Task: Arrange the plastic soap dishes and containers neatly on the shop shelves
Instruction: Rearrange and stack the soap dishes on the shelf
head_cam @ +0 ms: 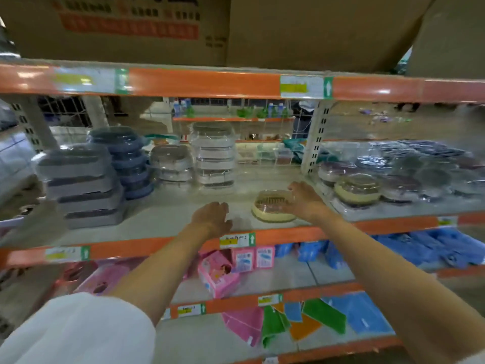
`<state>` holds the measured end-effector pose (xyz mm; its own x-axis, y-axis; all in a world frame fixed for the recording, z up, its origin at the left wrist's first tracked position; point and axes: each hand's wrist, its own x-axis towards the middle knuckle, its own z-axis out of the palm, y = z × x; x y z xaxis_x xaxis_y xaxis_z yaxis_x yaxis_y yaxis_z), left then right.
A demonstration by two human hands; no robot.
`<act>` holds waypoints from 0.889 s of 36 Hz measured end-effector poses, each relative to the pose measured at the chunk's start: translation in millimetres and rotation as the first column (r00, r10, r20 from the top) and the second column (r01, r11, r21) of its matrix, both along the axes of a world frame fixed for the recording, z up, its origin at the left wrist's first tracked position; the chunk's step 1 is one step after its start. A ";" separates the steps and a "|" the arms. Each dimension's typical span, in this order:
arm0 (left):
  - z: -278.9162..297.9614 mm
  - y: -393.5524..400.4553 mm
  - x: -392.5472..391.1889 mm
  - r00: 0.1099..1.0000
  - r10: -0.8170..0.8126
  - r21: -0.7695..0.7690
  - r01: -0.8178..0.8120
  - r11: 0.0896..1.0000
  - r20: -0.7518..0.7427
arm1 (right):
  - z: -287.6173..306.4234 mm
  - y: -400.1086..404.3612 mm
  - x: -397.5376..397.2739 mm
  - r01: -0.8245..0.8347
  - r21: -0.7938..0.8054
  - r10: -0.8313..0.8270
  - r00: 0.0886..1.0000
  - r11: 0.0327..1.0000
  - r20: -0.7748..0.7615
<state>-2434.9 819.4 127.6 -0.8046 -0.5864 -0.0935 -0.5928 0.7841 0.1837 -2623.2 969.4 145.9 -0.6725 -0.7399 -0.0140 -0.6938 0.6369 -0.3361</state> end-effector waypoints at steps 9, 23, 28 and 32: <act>2.4 38.9 -91.0 0.995 -0.092 -0.004 0.092 0.996 -0.045 | 0.4 55.2 -96.1 0.040 0.014 -0.039 0.999 0.999 -0.034; -9.2 56.1 -153.4 0.991 0.132 -0.064 -0.130 0.990 0.026 | -7.9 114.9 -235.1 -0.037 -0.035 0.039 0.998 0.999 0.040; -11.6 58.4 -165.9 0.982 0.187 -0.071 -0.185 0.980 0.024 | -21.6 113.5 -270.8 -0.078 0.016 0.077 0.995 0.997 0.062; -13.9 58.0 -173.3 0.975 0.220 -0.063 -0.219 0.974 0.016 | -1.2 115.3 -259.3 -0.176 0.148 0.168 0.984 0.973 0.062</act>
<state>-2608.3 877.4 113.7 -0.6535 -0.7537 -0.0698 -0.7553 0.6434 0.1246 -2882.5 1084.7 144.8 -0.5310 -0.8312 -0.1648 -0.7826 0.5556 -0.2808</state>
